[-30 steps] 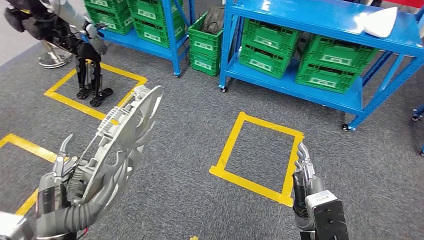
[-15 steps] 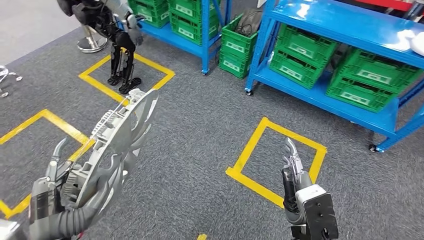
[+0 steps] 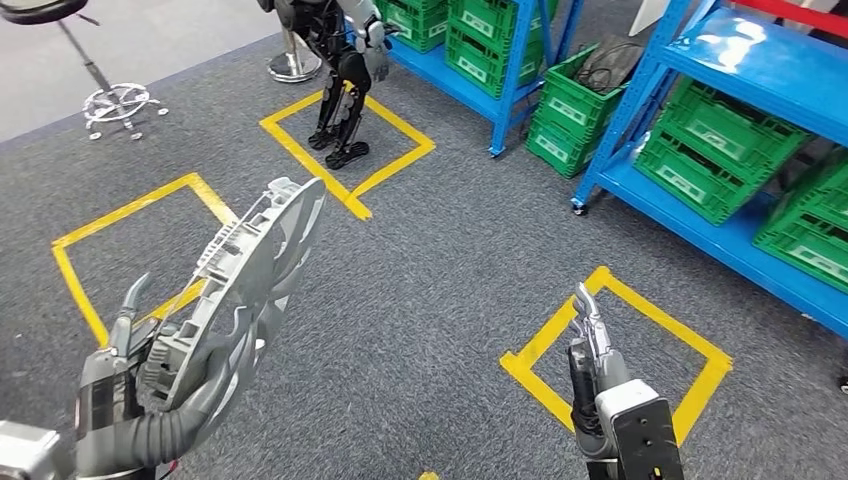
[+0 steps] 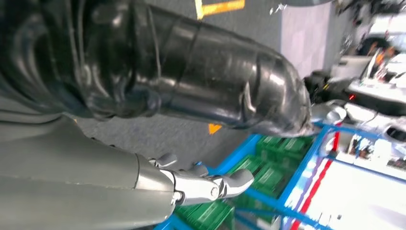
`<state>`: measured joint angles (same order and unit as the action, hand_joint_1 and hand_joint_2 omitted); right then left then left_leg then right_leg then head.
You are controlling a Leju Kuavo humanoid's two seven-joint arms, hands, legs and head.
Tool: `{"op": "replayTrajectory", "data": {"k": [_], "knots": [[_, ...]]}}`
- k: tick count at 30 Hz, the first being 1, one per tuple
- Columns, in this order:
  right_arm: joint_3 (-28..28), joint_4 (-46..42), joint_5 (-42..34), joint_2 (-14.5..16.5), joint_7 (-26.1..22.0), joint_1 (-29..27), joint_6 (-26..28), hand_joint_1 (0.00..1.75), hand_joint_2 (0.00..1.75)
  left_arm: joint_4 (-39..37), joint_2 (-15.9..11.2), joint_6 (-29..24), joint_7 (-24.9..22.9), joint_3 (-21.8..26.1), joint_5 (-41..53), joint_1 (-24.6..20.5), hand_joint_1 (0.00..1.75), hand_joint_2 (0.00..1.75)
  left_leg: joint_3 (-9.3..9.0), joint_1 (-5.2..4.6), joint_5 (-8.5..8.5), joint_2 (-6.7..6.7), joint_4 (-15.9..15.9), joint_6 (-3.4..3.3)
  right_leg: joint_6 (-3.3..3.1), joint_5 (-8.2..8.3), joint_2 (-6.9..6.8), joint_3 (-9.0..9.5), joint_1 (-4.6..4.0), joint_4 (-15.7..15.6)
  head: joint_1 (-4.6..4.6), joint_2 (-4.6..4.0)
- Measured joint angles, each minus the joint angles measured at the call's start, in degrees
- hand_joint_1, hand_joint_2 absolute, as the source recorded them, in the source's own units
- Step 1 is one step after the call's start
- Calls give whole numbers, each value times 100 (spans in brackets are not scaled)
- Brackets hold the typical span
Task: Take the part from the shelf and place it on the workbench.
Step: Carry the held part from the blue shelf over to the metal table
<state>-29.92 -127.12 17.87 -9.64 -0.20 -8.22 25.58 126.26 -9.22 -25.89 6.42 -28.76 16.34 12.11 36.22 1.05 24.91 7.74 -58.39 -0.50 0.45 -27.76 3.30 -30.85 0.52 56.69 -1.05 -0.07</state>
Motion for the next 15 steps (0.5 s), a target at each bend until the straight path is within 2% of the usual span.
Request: {"op": "replayTrajectory", "data": {"k": [1, 3, 5, 6, 7, 9, 11, 12, 14, 15], "knots": [[-31, 4, 3, 0, 3, 32, -19, 0, 0, 2, -1, -18, 4, 0, 9, 21, 175, 175, 77, -15, 79, -171, -130, 18, -24, 23, -86, 32, 10, -54, 31, 0], [-90, 18, 10, 0, 20, 85, -57, 0, 0, 5, -2, -44, 9, -1, 28, 41, 175, 175, 387, -25, 395, -571, -745, 52, -57, 31, -272, 66, 9, -100, 103, 0], [-143, 43, 15, 0, 44, 128, -76, 0, 0, 4, -7, -50, 3, -1, 58, 55, 175, 175, 704, 7, 632, -703, -1398, 93, -64, 16, -458, 65, 5, -93, 139, 0], [-168, 57, 18, 0, 53, 153, -80, 0, 0, 4, -13, -45, -5, -1, 80, 65, 175, 175, 738, 24, 621, -728, -1485, 110, -56, 7, -539, 65, 8, -88, 155, 0], [-192, 70, 19, 0, 62, 177, -81, 0, 0, 4, -20, -38, -17, -1, 104, 71, 175, 175, 646, 40, 519, -755, -1345, 123, -39, -4, -611, 67, 14, -79, 172, 0], [-230, 89, 20, 0, 72, 215, -80, 0, 0, 8, -31, -14, -39, -1, 150, 72, 175, 175, 192, 54, 252, -914, -596, 136, 18, -41, -742, 79, 21, -41, 209, 0], [-252, 100, 15, -1, 75, 240, -78, 0, 0, 17, -32, 7, -54, -2, 179, 60, 175, 175, -188, 37, 154, -1051, -35, 100, 98, -97, -836, 46, 5, 7, 225, 0], [-260, 104, 10, -1, 76, 252, -76, 0, 0, 26, -32, 12, -58, -3, 187, 57, 175, 175, -248, 20, 173, -1064, 43, 69, 136, -113, -874, 53, -3, 19, 220, 0], [-276, 117, -4, -1, 84, 274, -75, 0, 0, 45, -33, 10, -68, -4, 197, 74, 175, 175, -265, 7, 148, -960, 53, -11, 208, -122, -919, 98, 14, 19, 193, 0], [-287, 125, -13, -3, 87, 283, -74, 0, 0, 55, -34, 7, -71, -5, 200, 85, 175, 175, -266, 12, 128, -919, 69, -45, 240, -152, -859, 97, 28, 56, 184, 0]]}}
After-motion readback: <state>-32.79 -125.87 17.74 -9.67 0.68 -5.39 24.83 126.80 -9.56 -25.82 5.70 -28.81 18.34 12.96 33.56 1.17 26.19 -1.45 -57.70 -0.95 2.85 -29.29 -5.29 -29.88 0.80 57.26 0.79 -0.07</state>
